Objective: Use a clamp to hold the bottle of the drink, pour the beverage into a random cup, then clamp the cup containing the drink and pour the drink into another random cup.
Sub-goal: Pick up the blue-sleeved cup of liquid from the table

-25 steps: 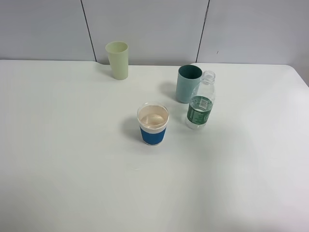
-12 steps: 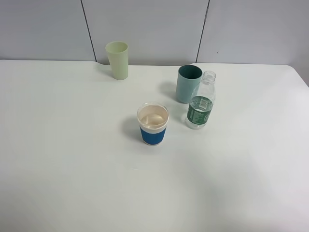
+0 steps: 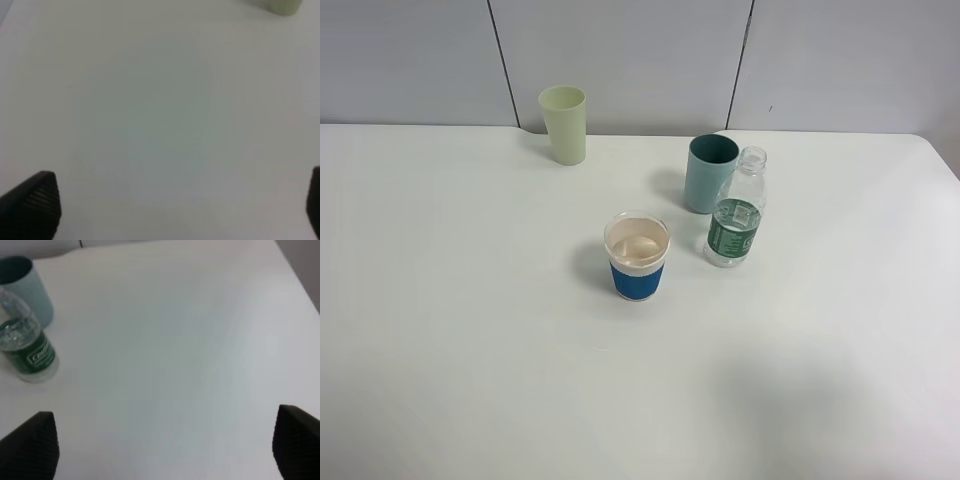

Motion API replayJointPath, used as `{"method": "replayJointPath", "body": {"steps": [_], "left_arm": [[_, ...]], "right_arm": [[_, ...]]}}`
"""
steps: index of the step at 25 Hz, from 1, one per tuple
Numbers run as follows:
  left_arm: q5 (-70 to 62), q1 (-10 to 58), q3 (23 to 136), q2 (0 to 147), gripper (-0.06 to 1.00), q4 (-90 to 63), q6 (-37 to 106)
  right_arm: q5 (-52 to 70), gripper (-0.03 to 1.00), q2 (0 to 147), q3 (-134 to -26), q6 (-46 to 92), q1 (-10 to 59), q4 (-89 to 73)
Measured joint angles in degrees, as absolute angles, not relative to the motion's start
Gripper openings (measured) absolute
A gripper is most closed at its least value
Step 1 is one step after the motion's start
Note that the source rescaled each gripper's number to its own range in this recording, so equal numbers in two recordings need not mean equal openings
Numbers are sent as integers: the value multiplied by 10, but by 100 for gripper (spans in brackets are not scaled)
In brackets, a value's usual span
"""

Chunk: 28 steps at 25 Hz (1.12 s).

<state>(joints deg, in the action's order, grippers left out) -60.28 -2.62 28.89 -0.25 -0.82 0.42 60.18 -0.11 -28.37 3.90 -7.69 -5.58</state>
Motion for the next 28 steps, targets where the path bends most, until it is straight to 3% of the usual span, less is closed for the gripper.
{"method": "replayJointPath", "body": {"steps": [28], "left_arm": [[-603,-26,289,-3,100,-8,4]], "right_arm": [[606,66,-1,-282,29,-77,-53]]}}
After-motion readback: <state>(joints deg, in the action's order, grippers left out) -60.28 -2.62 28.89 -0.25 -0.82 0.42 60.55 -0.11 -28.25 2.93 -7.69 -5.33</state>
